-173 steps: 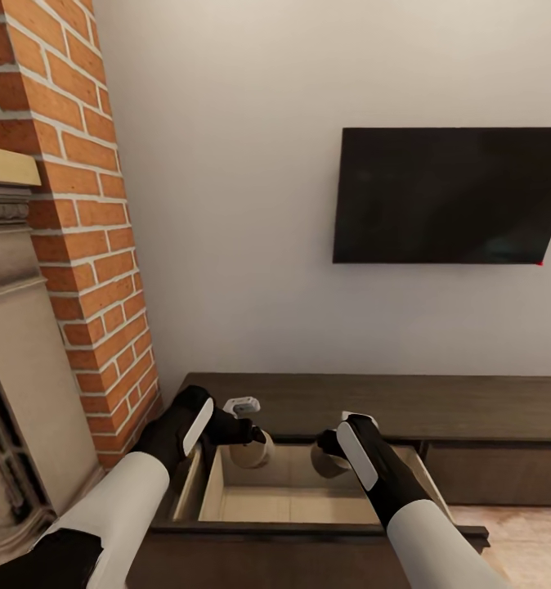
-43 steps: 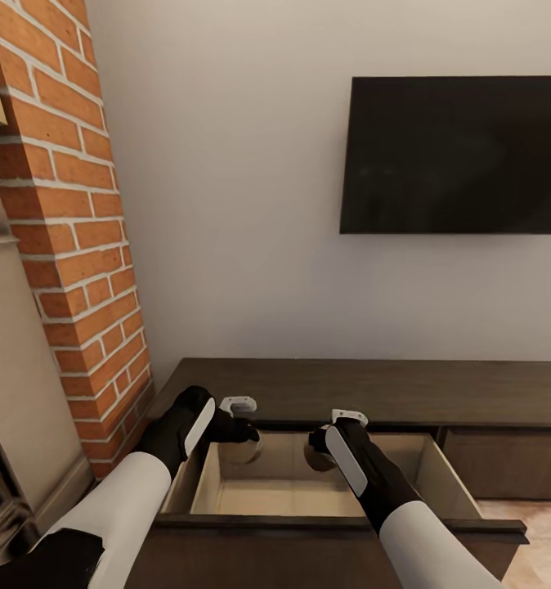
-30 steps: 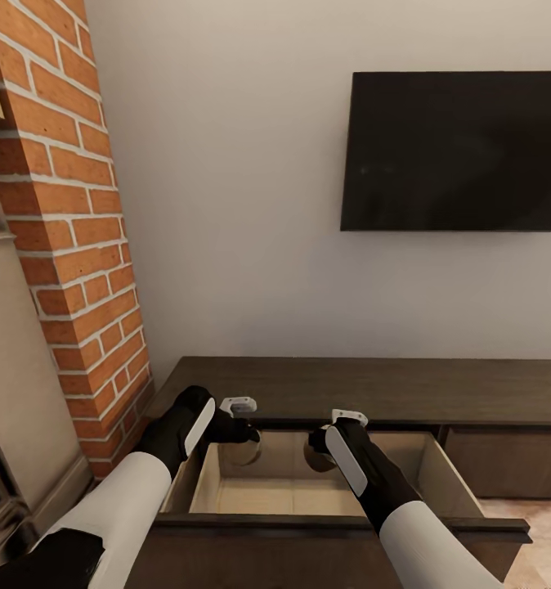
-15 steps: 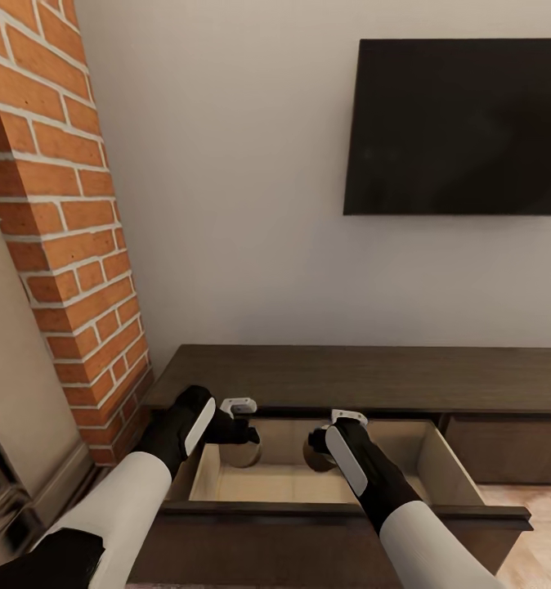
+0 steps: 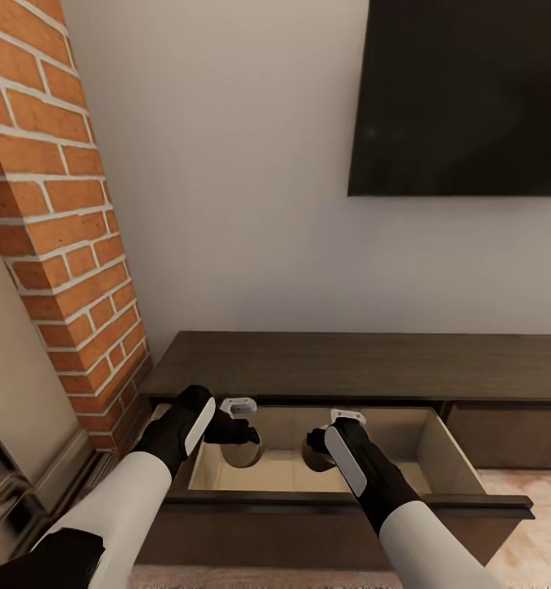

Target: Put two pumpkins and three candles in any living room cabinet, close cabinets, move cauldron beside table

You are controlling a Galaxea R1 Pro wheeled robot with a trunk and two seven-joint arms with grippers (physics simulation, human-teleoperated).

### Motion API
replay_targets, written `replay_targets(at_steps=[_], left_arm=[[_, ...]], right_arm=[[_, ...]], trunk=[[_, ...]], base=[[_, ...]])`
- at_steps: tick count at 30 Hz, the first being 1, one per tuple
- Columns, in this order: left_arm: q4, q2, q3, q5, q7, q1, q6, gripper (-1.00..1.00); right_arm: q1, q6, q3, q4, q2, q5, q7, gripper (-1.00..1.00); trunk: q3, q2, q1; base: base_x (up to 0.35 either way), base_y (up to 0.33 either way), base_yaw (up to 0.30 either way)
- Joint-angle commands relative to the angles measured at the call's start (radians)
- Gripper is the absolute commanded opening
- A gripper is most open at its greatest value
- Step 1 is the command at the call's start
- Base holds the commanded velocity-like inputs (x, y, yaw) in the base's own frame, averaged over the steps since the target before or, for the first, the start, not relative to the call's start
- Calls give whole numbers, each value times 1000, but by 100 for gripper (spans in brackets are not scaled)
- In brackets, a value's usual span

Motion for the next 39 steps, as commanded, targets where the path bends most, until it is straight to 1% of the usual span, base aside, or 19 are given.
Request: replay_targets(at_steps=[1,24,34,39], left_arm=[[-1,1,-3,9,5,-1,4,-100],[-4,1,-3,9,8,-1,2,-100],[-8,1,-3,10,7,-1,2,-100],[-7,1,-3,10,7,-1,2,-100]], right_arm=[[-1,1,3,-1,0,-10,-10,-100],[-1,0,4,-1,0,-11,-8,-100],[-1,0,4,-1,0,-11,-7,-100],[-1,0,4,-1,0,-11,-7,-100]], trunk=[[-5,-1,0],[-94,-6,10],[-94,-6,10],[-94,-6,10]], base=[[0,0,0],[0,0,0],[3,0,0],[161,0,0]])
